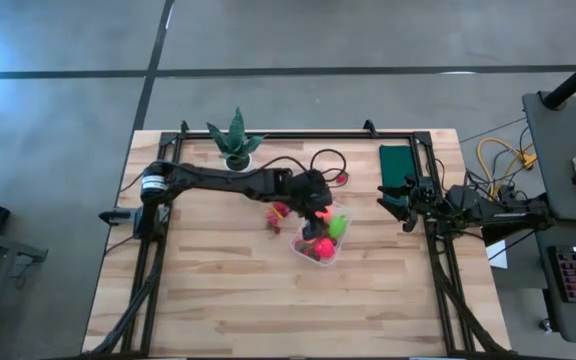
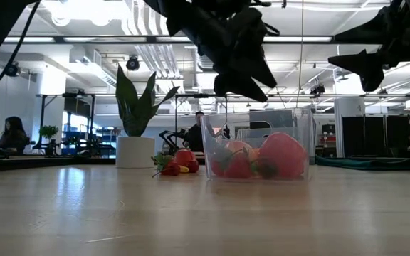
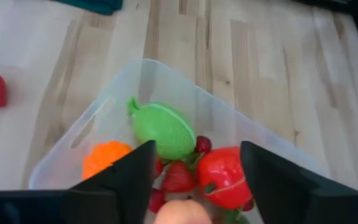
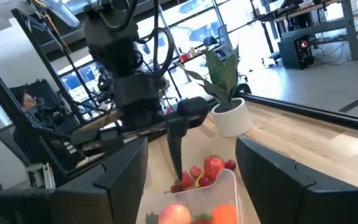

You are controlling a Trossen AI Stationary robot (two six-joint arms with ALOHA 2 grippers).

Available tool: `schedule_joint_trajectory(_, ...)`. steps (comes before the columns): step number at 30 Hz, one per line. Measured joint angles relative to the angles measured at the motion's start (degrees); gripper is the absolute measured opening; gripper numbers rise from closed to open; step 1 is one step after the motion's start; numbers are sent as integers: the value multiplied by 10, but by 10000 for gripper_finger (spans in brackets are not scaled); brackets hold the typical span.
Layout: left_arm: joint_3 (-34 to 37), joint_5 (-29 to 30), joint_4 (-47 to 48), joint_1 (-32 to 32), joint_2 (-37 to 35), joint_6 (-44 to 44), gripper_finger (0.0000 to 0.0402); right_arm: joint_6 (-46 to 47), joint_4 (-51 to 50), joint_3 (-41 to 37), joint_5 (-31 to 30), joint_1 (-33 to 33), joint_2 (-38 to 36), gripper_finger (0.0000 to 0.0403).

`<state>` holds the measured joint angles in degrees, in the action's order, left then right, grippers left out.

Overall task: Pick and placing Produce into tupperware
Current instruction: Put the red strawberry into the container

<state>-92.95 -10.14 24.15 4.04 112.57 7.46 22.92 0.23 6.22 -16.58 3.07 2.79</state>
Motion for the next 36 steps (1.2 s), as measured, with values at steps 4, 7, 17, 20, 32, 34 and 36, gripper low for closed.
schedule_joint_trajectory(4, -1, 0, 22, -2, -3, 28, 278, 0, 0, 0, 0, 0, 0, 235)
schedule_joint_trajectory(7, 0, 0, 43, -2, -15, 27, 296, 0, 0, 0, 0, 0, 0, 235)
schedule_joint_trajectory(17, 6, 40, 53, -1, -98, 68, 299, 0, -1, 0, 0, 0, 0, 235)
schedule_joint_trajectory(20, 6, 83, 53, 0, -115, 99, 299, 0, -1, 0, -1, 0, 0, 235)
schedule_joint_trajectory(32, 7, 123, 114, 15, -139, 169, 299, -27, 192, 0, -106, -1, 3, 235)
schedule_joint_trajectory(34, 7, 125, 131, 23, -139, 174, 299, 17, 238, 0, -104, -1, 3, 235)
schedule_joint_trajectory(36, 7, 125, 142, 32, -141, 175, 299, 71, 272, 0, -94, -1, 2, 235)
